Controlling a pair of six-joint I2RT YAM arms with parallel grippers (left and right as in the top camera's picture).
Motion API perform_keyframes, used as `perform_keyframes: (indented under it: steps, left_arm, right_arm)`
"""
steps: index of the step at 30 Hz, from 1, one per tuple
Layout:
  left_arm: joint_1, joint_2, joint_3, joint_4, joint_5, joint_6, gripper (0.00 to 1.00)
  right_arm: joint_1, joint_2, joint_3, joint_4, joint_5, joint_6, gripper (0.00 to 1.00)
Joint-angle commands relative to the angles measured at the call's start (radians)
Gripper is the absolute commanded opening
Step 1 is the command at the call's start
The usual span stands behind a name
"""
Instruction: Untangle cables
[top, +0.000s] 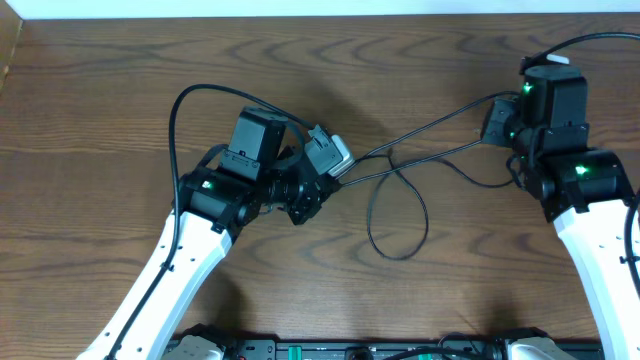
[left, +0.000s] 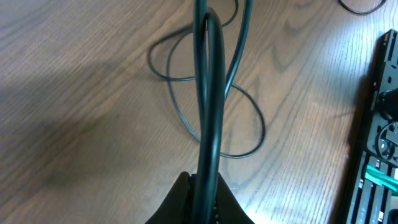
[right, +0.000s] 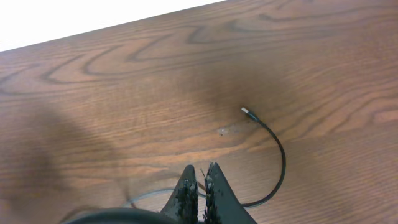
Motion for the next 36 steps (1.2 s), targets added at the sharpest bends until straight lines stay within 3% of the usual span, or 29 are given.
perform_keyframes:
  steps: [1, 14, 18, 24, 26, 32, 36]
  left_arm:
    - [0.013, -0.025, -0.005, -0.047, -0.039, -0.001, 0.07]
    - [0.013, -0.042, -0.005, -0.06, -0.092, -0.01, 0.08]
    - [0.013, -0.068, -0.005, 0.056, -0.121, -0.098, 0.09]
    - [0.013, -0.109, -0.005, 0.343, -0.026, -0.19, 0.35]
    - [0.013, -0.121, -0.005, 0.446, 0.065, -0.194, 0.5]
    - [0.013, -0.126, -0.005, 0.51, 0.092, -0.246, 0.56]
    - [0.013, -0.123, -0.005, 0.468, 0.09, -0.246, 0.58]
  right_arm:
    - [-0.07, -0.018, 0.017, 0.005, 0.108, 0.03, 0.01]
    - [-0.19, -0.018, 0.017, -0.063, 0.106, 0.173, 0.01]
    - [-0.198, -0.018, 0.017, -0.064, -0.018, 0.207, 0.01]
    - [-0.195, -0.018, 0.017, -0.056, -0.184, 0.204, 0.01]
    - [-0.185, -0.018, 0.017, -0.057, -0.193, 0.194, 0.01]
    - [-0.169, -0.018, 0.017, -0.053, -0.206, 0.168, 0.01]
    - [-0.14, -0.018, 0.017, -0.011, -0.377, 0.095, 0.01]
